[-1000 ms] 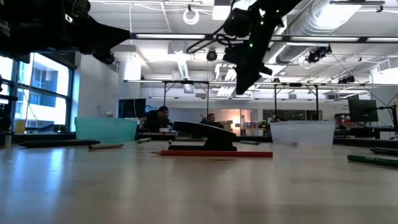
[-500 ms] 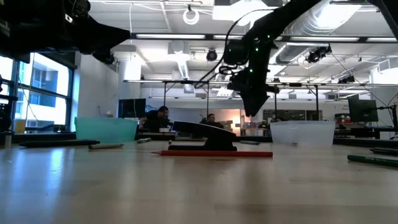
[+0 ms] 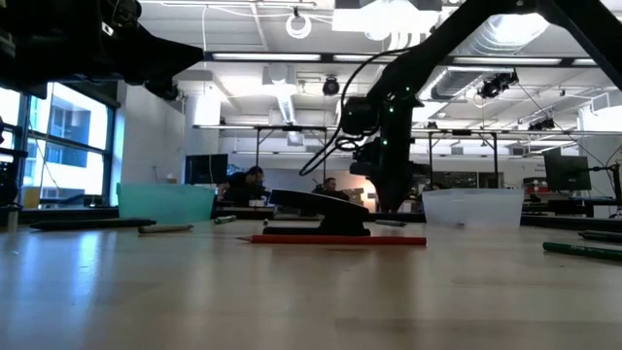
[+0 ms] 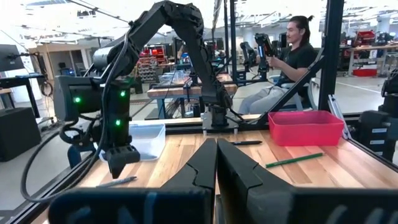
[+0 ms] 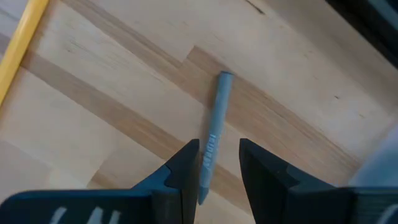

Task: Sort crayons/erasers/pens/pencils in bins
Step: Put the gray crayon into the red bin

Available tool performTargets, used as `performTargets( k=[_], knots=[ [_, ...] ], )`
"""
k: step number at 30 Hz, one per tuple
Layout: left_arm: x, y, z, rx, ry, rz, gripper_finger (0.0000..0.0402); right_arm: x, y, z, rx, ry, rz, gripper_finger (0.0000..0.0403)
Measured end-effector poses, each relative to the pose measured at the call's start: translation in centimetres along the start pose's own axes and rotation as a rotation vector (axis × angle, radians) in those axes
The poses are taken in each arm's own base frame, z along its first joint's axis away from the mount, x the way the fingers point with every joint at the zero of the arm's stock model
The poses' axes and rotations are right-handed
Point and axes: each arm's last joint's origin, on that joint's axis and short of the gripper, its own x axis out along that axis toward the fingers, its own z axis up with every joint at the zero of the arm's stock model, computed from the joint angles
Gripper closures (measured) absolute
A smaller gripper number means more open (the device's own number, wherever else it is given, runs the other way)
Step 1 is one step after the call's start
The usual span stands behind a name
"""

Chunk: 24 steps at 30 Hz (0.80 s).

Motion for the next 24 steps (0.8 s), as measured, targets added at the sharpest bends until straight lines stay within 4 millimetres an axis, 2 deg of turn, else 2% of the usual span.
performTargets(
  k=[7, 17, 24],
  knots=[
    [0.0, 0.0, 0.0, -0.002, 0.000, 0.000, 0.0399, 0.8, 0.2, 0.0, -0.002, 0.019, 0.021, 0.0297],
    [0.0, 0.0, 0.0, -0.002, 0.000, 0.000, 0.0399, 1.0, 0.3, 0.2, 0.001, -0.009, 0.034, 0.0300],
    [0.0, 0.0, 0.0, -0.002, 0.000, 0.000, 0.0399, 2.0, -0.5, -0.4, 0.026, 0.003, 0.016, 0.0311]
  ],
)
